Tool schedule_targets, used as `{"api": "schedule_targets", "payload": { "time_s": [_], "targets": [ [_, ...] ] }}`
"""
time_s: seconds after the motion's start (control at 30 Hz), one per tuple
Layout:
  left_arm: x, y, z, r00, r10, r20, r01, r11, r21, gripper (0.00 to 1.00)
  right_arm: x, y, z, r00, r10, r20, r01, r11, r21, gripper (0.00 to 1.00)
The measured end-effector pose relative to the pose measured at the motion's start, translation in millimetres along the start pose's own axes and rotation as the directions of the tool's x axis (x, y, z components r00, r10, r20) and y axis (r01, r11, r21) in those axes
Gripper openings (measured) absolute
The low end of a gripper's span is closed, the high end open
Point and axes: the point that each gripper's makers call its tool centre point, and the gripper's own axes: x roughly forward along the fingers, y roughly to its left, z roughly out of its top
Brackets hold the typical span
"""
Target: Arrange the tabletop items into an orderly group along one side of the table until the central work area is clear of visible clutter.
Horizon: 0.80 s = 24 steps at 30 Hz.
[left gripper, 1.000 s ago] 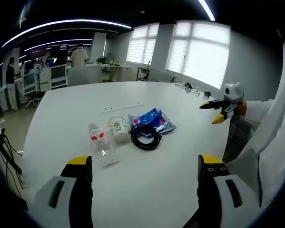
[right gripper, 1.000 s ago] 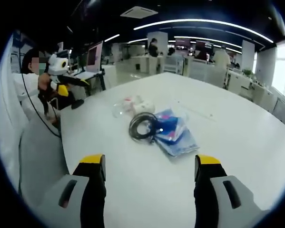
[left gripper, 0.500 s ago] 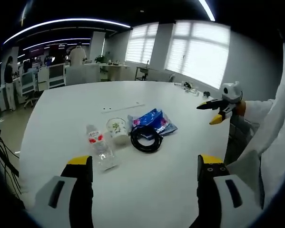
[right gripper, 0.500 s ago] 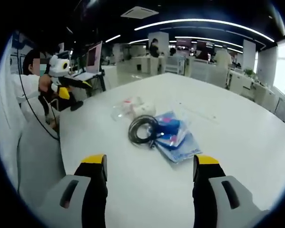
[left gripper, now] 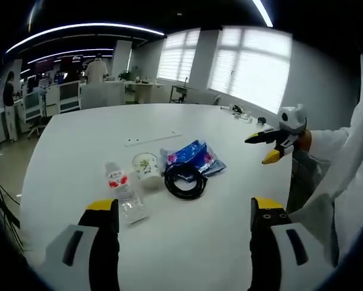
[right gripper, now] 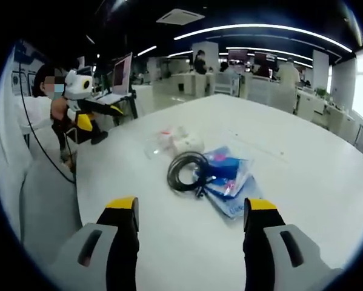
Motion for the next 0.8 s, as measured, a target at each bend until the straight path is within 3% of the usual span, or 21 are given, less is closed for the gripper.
{"api": "schedule_targets", "payload": {
  "time_s": [0.8],
  "targets": [
    [30, 0.7, -0.4, 1.000, -0.030, -0.006, 0.030, 0.999, -0.016, 0.90, 43, 3, 10.8, 0.999, 0.049, 0.005, -0.049, 0.999, 0.017, 0.63]
  ]
}}
